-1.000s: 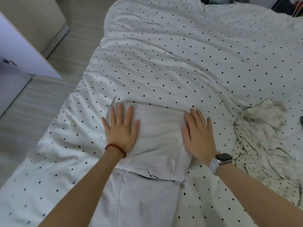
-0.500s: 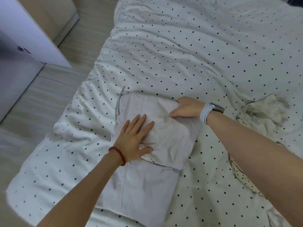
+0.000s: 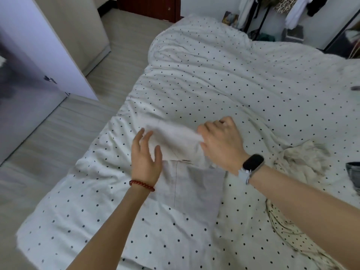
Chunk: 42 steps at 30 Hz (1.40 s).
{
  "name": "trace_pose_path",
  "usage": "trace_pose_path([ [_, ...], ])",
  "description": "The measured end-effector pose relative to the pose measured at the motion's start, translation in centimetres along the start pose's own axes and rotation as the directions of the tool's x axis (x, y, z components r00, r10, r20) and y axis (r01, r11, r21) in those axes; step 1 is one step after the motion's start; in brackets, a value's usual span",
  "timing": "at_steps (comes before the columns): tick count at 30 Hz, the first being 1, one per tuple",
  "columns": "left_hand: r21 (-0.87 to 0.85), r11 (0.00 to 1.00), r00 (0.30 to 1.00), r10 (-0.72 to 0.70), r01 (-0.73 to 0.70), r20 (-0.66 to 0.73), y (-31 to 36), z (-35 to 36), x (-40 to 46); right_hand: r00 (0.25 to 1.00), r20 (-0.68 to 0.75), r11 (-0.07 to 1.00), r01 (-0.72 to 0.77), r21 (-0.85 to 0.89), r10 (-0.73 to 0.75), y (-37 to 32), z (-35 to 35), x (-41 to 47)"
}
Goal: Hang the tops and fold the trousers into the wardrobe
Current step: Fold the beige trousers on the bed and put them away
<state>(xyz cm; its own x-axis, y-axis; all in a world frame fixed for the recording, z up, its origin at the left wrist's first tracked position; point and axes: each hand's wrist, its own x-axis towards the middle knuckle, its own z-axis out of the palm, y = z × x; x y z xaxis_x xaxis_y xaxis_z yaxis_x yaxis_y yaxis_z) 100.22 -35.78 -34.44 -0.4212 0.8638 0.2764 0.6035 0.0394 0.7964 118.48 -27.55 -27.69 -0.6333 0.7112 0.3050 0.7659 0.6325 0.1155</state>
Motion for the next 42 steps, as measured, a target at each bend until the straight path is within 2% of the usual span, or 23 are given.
trace_pose_path([
  [2,0.03,0.999,0.991,-0.012,0.016,-0.13,-0.6,-1.2,-1.1,0.995,0.066,0.994,0.073,0.079,-0.078,-2.8,0.4,-3.8],
  [4,0.136,0.991,0.991,0.017,0.001,-0.134,-1.4,-2.1,-2.4,0.977,0.156,0.981,0.12,0.152,-0.143,-5.5,1.3,-7.9],
  [6,0.215,0.977,1.0,-0.006,0.006,-0.001,-2.2,-2.2,-3.8,0.936,0.297,0.971,0.13,0.201,-0.186,-7.3,2.4,-11.4],
  [8,0.262,0.965,0.985,-0.07,0.027,0.159,-3.1,-1.6,-4.8,0.904,0.399,0.967,0.055,0.25,-0.154,-8.0,3.4,-13.6],
  [10,0.297,0.955,0.959,-0.07,-0.015,0.273,-3.7,-0.7,-5.0,0.943,0.328,0.943,-0.052,0.328,-0.062,-7.7,4.1,-14.0],
  [12,0.309,0.94,0.933,0.026,-0.145,0.36,-3.9,0.6,-3.9,0.982,0.174,0.933,-0.134,0.335,0.078,-6.9,4.4,-12.6],
  [13,0.304,0.927,0.909,0.081,-0.22,0.409,-3.7,1.6,-2.9,0.981,0.128,0.936,-0.18,0.302,0.147,-6.3,4.8,-11.5],
  [15,0.302,0.894,0.823,0.117,-0.331,0.556,-3.1,3.4,-0.9,0.963,0.151,0.941,-0.252,0.225,0.222,-5.1,6.0,-9.3],
  [18,0.406,0.81,0.65,-0.04,-0.424,0.759,-3.6,5.8,1.8,0.917,0.3,0.916,-0.335,0.222,0.263,-3.8,7.7,-7.9],
  [20,0.451,0.82,0.617,-0.159,-0.352,0.771,-4.7,6.5,2.9,0.86,0.38,0.855,-0.452,0.255,0.342,-2.8,8.2,-8.2],
  [22,0.452,0.875,0.687,-0.22,-0.176,0.693,-5.9,6.2,3.4,0.789,0.413,0.739,-0.593,0.319,0.455,-1.8,8.2,-9.0],
  [24,0.454,0.891,0.731,-0.292,-0.027,0.617,-6.7,5.4,3.8,0.683,0.453,0.541,-0.73,0.417,0.573,-0.9,8.0,-9.8],
  [26,0.458,0.888,0.712,-0.349,0.044,0.609,-7.0,5.0,4.4,0.581,0.522,0.354,-0.806,0.474,0.624,-0.2,7.8,-9.9],
  [29,0.386,0.919,0.691,-0.331,0.081,0.642,-6.8,4.8,4.8,0.551,0.56,0.285,-0.822,0.493,0.619,-0.1,7.6,-9.3],
  [32,0.346,0.936,0.757,-0.27,0.062,0.595,-6.6,4.1,4.5,0.52,0.558,0.2,-0.822,0.533,0.647,0.3,6.9,-9.2],
  [37,0.369,0.924,0.786,-0.298,0.096,0.542,-6.0,4.1,5.2,0.327,0.536,-0.028,-0.834,0.55,0.778,2.7,6.8,-9.6],
  [39,0.331,0.923,0.789,-0.348,0.195,0.506,-5.8,4.5,5.4,0.278,0.562,-0.089,-0.838,0.538,0.779,2.5,7.4,-9.4],
  [40,0.276,0.916,0.781,-0.393,0.289,0.485,-6.1,4.5,5.3,0.276,0.572,-0.106,-0.832,0.544,0.772,2.2,7.5,-9.3],
  [42,0.112,0.842,0.705,-0.508,0.528,0.495,-7.2,4.0,5.0,0.322,0.6,-0.139,-0.792,0.594,0.732,1.4,7.4,-9.7],
])
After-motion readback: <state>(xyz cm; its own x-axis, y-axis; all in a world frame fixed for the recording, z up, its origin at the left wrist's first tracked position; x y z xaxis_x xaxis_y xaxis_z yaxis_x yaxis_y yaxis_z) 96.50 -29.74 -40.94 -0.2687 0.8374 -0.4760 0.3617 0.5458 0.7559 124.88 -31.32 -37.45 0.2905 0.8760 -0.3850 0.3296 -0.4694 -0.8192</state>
